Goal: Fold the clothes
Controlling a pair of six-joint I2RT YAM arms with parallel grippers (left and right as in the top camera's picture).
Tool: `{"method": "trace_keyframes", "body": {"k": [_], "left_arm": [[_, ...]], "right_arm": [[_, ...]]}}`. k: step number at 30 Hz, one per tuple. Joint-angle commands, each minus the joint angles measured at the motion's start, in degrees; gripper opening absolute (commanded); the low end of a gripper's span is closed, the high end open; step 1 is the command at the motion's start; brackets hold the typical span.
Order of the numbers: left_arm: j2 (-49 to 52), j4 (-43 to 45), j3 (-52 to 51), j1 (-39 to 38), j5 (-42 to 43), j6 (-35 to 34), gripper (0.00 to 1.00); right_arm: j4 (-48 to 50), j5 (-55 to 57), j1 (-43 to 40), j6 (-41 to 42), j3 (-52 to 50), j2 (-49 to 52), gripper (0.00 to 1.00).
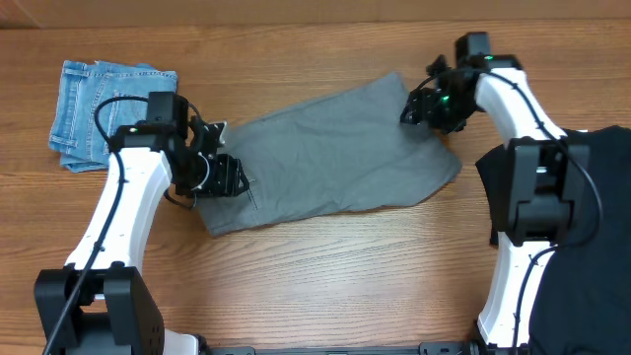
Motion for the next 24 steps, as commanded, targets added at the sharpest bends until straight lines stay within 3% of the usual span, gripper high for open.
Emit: {"method": "trace_keyframes", "body": {"k": [1,2,3,5,12,15,18,20,21,24], "left_arm": [[-0.17,0.74,-1.86,-0.35,-4.7,-1.88,0.6],[-0.17,0.96,-1.99,-0.35,-4.7,-1.88,0.6],[-0.17,1.2,-1.99,-0.35,-4.7,-1.88,0.6],[-0.17,1.75,-1.99,-0.35,-4.7,-1.95,0.61],[-0.17,4.92,-1.99,-0.35,-4.7,-1.99,0.67],[-0.11,6.1,-1.99,-0.35,-4.7,-1.99,0.69],[0.35,7.21,-1.99,-0.35,-4.7,-2.14,0.7],[1.7,8.15,-2.01,-0.35,-4.39,-3.43,0.7],[3.13,8.46,-2.01,-0.37,-1.64,-3.48,0.62],[5.79,8.55,-2.03,-0.55,3.87,-3.48,0.5]], "right_arm": [[1.44,3.67,0.72,-1.27,-1.7,1.68,0.66],[1.36,3.23,0.79,-1.27,-1.95,1.84,0.53],[0.55,3.34,0.81,-1.29,-2.03,1.88,0.23],[-1.29,3.37,0.31,-1.11,-1.75,1.77,0.04],[-8.66,12.11,-8.04,24.02,-1.49,1.77,0.04],[-12.22,9.62,-10.84,27.54,-1.49,1.77,0.04],[-15.43,7.82,-12.22,27.12,-1.11,1.29,0.28],[-16.06,8.0,-12.61,23.74,-0.26,-1.73,0.36],[-16.09,7.96,-12.61,21.73,0.24,-4.92,0.42],[-16.33,6.75,-12.37,19.5,0.37,-10.16,0.49]]}}
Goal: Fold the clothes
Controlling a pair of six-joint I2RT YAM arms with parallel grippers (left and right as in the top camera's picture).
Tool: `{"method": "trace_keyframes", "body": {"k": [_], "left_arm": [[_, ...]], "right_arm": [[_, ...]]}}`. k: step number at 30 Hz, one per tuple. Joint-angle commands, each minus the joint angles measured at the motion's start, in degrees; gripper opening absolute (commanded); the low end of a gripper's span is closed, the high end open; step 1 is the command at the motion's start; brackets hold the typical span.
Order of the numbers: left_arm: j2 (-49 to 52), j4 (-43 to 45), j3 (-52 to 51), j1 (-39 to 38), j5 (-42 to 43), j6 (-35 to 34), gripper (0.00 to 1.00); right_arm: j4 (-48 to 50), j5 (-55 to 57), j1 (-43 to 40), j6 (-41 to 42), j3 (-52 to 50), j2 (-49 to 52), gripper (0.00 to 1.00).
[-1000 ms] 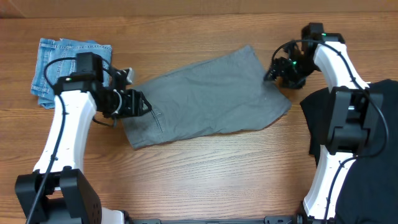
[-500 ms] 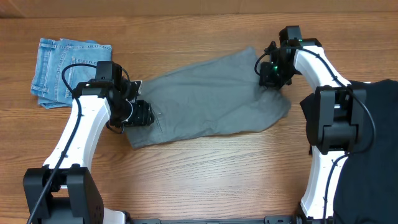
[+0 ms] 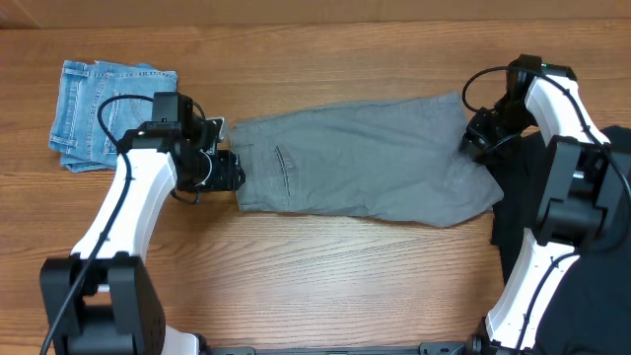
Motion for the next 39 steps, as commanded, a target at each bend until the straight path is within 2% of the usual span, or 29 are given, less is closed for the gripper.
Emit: {"method": "trace_keyframes", "body": {"k": [1,4,9,13,15,19,21,22,24,28,31,35,37,39], "left_arm": [[4.57,0.46,-0.26,-0.55,8.22,-0.39,0.45],[8.74,1.27,-0.35,-1.64,10.99,-0.17,0.37],[17.59,5.99,-0.46,-2.36,3.61,-0.55,0.3],[22.43,8.98,-0.46,-2.36,2.05,-1.51,0.29],[23.12,9.53,-0.44,-2.36,2.03,-1.53,0.29],[23.12,9.35,-0.35,-2.36,2.03,-1.51,0.29],[23.12,9.03,-0.35,-2.32,2.05,-1.51,0.29],[23.12,8.98,-0.35,-2.29,2.08,-1.51,0.3],[23.12,9.03,-0.35,-2.32,2.08,-1.51,0.37],[23.12,9.14,-0.33,-2.36,2.27,-1.51,0.55],[23.12,9.11,-0.33,-2.29,2.25,-1.51,0.57],[23.12,9.01,-0.33,-2.29,2.56,-1.51,0.61],[23.12,8.9,-0.33,-2.32,3.61,-1.49,0.69],[23.12,8.92,-0.35,-2.36,3.61,-1.51,0.76]], "right_arm": [[-0.52,-1.81,0.7,-4.57,1.42,-11.34,0.5],[-2.25,-5.05,1.86,-5.81,1.42,-15.34,0.52],[-4.96,-6.91,5.84,-6.69,0.28,-15.98,0.52],[-4.26,-6.69,8.55,-6.73,-3.43,-15.65,0.52],[-2.27,-6.45,9.2,-6.71,-6.49,-15.65,0.51],[8.5,-6.08,9.25,-5.4,-16.24,-15.65,0.37],[14.19,-6.08,9.27,-4.0,-21.66,-15.65,0.37],[16.2,-5.75,9.27,-3.34,-23.67,-15.65,0.42],[20.22,-3.87,9.25,-0.87,-27.67,-15.63,0.43],[26.29,9.05,7.65,9.2,-33.97,-15.63,0.22],[24.81,12.76,5.2,15.47,-34.45,-15.65,0.14],[22.64,10.19,3.45,15.91,-34.38,-15.67,0.13],[21.35,8.28,2.89,15.85,-33.77,-15.85,0.13],[20.37,3.89,2.71,11.41,-31.87,-16.94,0.14]]}}
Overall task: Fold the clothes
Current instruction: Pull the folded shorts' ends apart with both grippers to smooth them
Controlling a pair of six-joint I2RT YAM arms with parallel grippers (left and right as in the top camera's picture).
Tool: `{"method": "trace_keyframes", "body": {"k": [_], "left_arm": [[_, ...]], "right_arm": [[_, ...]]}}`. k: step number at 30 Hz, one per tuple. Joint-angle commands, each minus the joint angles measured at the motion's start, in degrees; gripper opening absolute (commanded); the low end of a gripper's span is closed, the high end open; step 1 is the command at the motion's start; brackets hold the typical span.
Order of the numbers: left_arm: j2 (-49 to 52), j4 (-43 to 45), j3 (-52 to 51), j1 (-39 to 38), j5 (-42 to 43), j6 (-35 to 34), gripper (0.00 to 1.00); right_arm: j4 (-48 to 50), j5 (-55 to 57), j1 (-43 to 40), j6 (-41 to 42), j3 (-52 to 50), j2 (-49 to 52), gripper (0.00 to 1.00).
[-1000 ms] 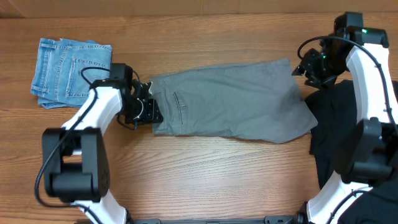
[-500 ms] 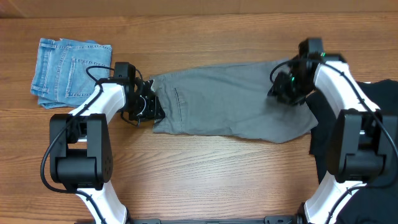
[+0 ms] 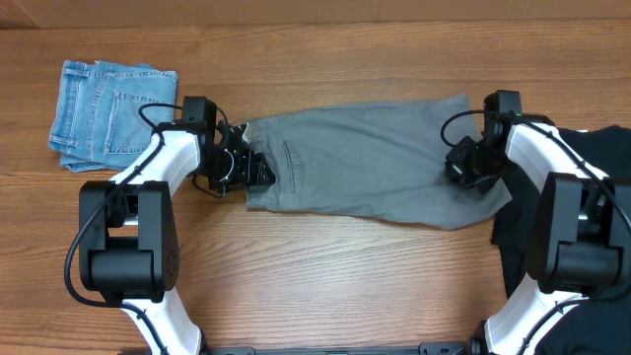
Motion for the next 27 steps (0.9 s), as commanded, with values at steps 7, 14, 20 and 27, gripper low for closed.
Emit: {"method": "trace_keyframes", "body": {"k": [7,14,20,27], "left_arm": [[5.68,1.97,-2.95,-0.37,-9.57,0.72,0.42],[5.68,0.04,-3.02,-0.37,-14.62,0.96,0.23],[5.68,0.61,-3.02,-0.37,-13.99,1.16,0.37],[5.68,0.94,-3.02,-0.42,-11.93,1.09,0.5]], "right_arm": [[-1.51,-11.26,-1.9,-17.07,4.61,-9.29,0.52],[7.96,-11.32,-1.75,-18.69,3.93,-9.77,0.44],[23.98,-1.16,-0.24,-18.01,1.73,-5.79,0.61],[36.37,1.6,-0.39,-18.71,1.75,2.25,0.65]]}}
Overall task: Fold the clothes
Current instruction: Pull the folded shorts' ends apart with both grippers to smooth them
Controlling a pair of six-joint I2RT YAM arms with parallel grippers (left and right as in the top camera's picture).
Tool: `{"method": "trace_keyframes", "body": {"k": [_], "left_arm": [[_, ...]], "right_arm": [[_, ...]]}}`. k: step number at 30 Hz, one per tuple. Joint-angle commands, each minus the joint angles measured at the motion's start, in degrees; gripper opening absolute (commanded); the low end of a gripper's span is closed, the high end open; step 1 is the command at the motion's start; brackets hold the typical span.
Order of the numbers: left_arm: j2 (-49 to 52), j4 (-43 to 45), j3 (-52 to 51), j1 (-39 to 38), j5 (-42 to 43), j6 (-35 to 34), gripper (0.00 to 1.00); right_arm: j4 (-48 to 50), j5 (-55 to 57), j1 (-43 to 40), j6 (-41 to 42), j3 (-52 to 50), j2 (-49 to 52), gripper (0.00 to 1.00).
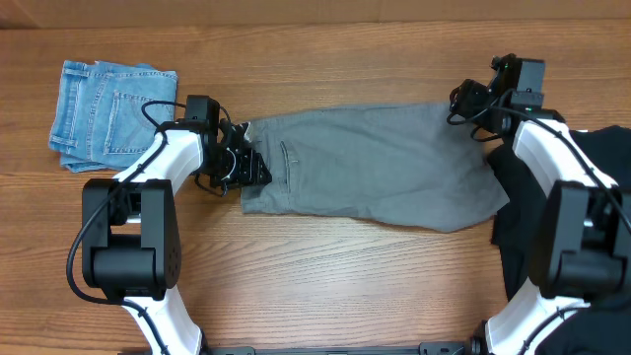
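Observation:
Grey pants (375, 168) lie spread flat across the middle of the table, waist to the left, a back pocket (288, 158) showing. My left gripper (246, 168) sits at the waist edge and looks shut on the cloth there. My right gripper (463, 99) is at the far right corner of the pants, by the leg end. The overhead view does not show whether its fingers hold the cloth. A folded pair of blue jeans (113, 113) lies at the far left.
A pile of black clothing (592, 197) lies at the right edge of the table, partly under my right arm. The bare wooden table (325, 286) runs along the near side.
My right gripper has moved from the right middle of the pants to their far right corner. The left gripper and the pants have hardly shifted.
First the pants lay bunched and slanted, with a gripper at each end. Then they were stretched out lengthwise, the right gripper farther right. After that both grippers stood a little inward on the flat pants. Now the right one is at the far corner.

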Motion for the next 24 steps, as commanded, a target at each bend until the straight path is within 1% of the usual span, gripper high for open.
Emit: {"method": "trace_keyframes", "body": {"k": [1,4,5,7,9,11,12,15,20,21,22,23,24], "left_arm": [[5.01,-0.2,-3.39,-0.04,-9.11,0.66,0.5],[5.01,-0.26,-3.39,-0.04,-9.11,0.66,0.5],[5.01,-0.31,-3.39,-0.04,-9.11,0.66,0.5],[5.01,-0.24,-3.39,-0.04,-9.11,0.66,0.49],[5.01,-0.2,-3.39,-0.07,-9.11,0.66,0.45],[5.01,-0.24,-3.39,-0.04,-9.14,0.46,0.43],[5.01,-0.26,-3.39,-0.04,-9.14,0.48,0.43],[5.01,-0.22,-3.39,-0.04,-9.14,0.46,0.43],[5.01,-0.22,-3.39,-0.04,-9.16,0.48,0.43],[5.01,-0.22,-3.39,-0.07,-9.16,0.48,0.43],[5.01,-0.22,-3.39,-0.04,-9.16,0.48,0.43],[5.01,-0.22,-3.39,-0.04,-9.16,0.48,0.43],[5.01,-0.26,-3.39,-0.04,-9.14,0.48,0.43]], "right_arm": [[3.54,2.16,-0.09,-0.48,-0.5,4.98,0.67],[5.29,0.44,-0.09,-0.48,-0.5,7.21,0.68],[5.57,-0.98,-0.09,-0.48,-0.5,7.5,0.63],[5.99,-1.03,-0.11,-0.48,-0.37,7.56,0.46],[5.57,-1.05,-0.55,-0.39,0.57,7.5,0.22],[5.68,-1.29,-1.53,1.27,1.68,7.37,0.06],[5.86,-1.57,-2.05,1.95,2.08,7.3,0.04],[6.25,-1.95,-4.13,4.59,3.56,7.28,0.04],[7.98,-5.09,-6.27,4.94,3.8,7.28,0.04],[7.87,-5.7,-6.45,4.92,3.8,7.28,0.2],[7.67,-6.05,-6.45,4.66,3.8,7.28,0.33],[7.43,-6.05,-6.45,4.52,3.8,7.28,0.54],[6.99,-6.34,-6.51,4.52,3.8,7.1,0.7]]}}
